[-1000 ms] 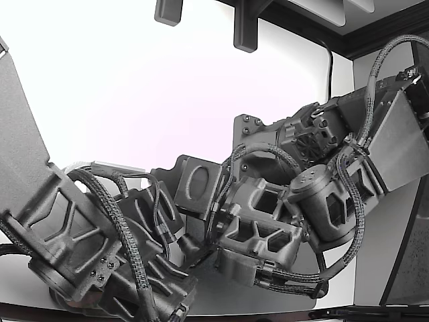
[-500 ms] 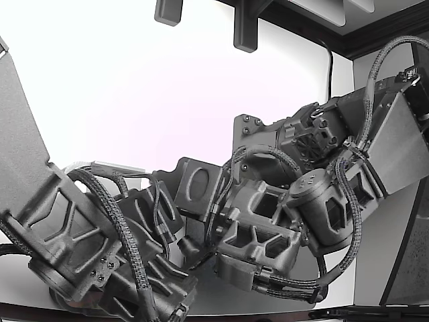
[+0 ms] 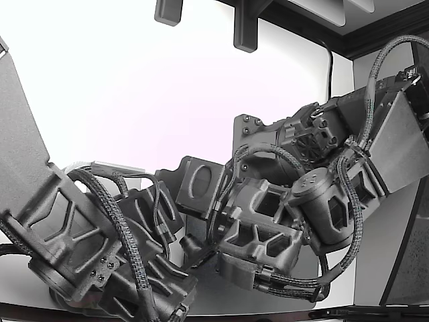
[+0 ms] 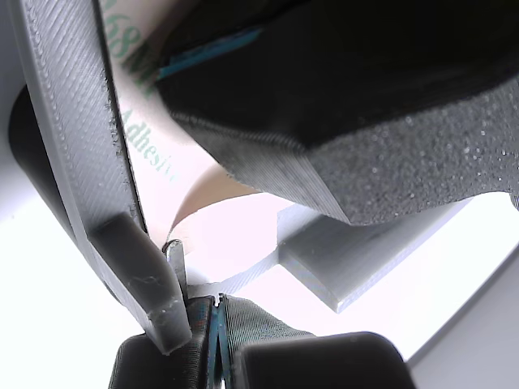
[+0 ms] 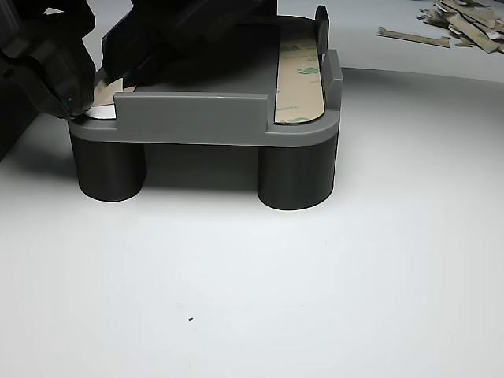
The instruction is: Peel off protective film from adhesive tape.
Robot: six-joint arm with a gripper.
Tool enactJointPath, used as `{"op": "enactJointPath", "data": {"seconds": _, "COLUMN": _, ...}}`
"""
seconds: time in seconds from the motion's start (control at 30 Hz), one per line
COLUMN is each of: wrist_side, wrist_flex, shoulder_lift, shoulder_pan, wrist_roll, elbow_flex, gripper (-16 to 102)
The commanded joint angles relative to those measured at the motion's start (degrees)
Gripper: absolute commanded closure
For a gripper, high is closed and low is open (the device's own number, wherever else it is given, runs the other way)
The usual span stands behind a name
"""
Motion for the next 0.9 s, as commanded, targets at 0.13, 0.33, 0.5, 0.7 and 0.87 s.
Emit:
{"op": "enactJointPath", "data": {"seconds": 0.13, "wrist_side": 0.09, "wrist_flex": -0.44, "shoulder_lift": 1.05, "shoulder_pan": -0.44, "wrist_roll": -0.35, "elbow_flex": -0.35, "gripper": 97}}
{"op": "enactJointPath", "data": {"seconds": 0.33, "wrist_side": 0.88, "wrist_flex": -2.99, "shoulder_lift": 1.05, "shoulder_pan": -0.79, "wrist_roll": -1.05, "elbow_flex": 0.62, "gripper": 97}}
{"op": "enactJointPath", "data": {"seconds": 0.5, "wrist_side": 1.32, "wrist_flex": -2.37, "shoulder_lift": 1.05, "shoulder_pan": -0.88, "wrist_roll": -1.58, "elbow_flex": -0.44, "gripper": 97}}
{"op": "enactJointPath", "data": {"seconds": 0.7, "wrist_side": 1.32, "wrist_flex": 2.64, "shoulder_lift": 0.62, "shoulder_pan": -0.88, "wrist_roll": -1.49, "elbow_flex": -4.66, "gripper": 97}}
{"op": "enactJointPath", "data": {"seconds": 0.87, "wrist_side": 1.58, "wrist_flex": 8.79, "shoulder_lift": 1.58, "shoulder_pan": -0.70, "wrist_roll": -0.88, "elbow_flex": -8.96, "gripper": 97}}
